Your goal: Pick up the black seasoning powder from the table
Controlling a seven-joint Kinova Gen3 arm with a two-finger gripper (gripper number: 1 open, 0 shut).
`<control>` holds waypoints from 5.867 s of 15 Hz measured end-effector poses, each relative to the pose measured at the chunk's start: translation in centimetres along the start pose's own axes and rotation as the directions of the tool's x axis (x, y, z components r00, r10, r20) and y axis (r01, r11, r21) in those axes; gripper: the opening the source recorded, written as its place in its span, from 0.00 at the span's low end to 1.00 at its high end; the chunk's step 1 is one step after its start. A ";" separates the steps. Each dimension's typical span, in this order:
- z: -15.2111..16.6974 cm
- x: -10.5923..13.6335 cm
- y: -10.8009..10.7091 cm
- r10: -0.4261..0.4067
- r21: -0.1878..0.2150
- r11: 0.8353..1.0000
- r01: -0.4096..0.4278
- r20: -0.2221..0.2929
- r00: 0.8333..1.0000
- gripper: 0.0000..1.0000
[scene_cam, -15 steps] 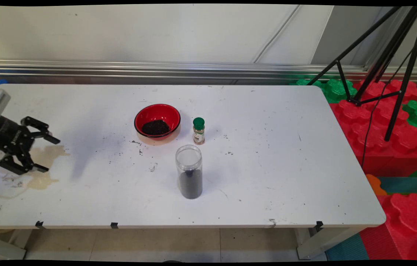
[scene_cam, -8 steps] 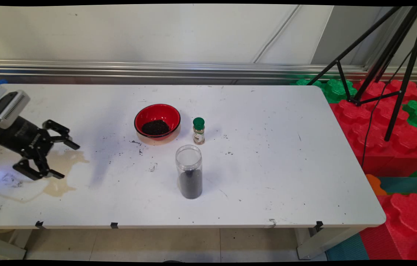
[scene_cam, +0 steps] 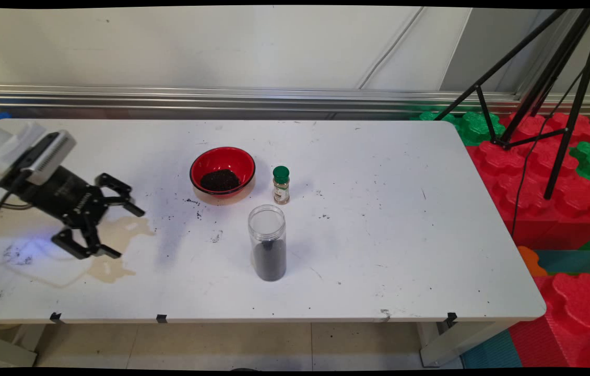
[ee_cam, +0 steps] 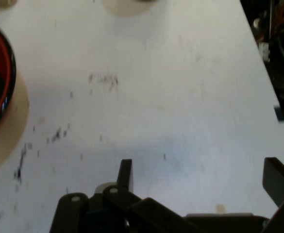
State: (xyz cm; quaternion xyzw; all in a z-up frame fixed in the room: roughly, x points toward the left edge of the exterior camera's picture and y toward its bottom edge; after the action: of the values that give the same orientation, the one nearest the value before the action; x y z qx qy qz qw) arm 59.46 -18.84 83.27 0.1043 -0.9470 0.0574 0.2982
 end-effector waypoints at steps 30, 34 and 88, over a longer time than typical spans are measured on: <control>14.6 10.4 -4.4 0.013 -0.050 0.998 -0.024 -0.227 0.974 1.00; 15.7 10.7 -4.5 -0.002 -0.047 0.999 -0.010 -0.251 0.968 1.00; 21.9 5.2 -0.9 -0.063 0.038 0.994 0.100 -0.550 0.833 1.00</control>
State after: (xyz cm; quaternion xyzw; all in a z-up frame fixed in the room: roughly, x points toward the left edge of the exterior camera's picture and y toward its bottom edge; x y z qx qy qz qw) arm 43.37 -24.28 68.43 0.1335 -0.8145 0.1030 0.5551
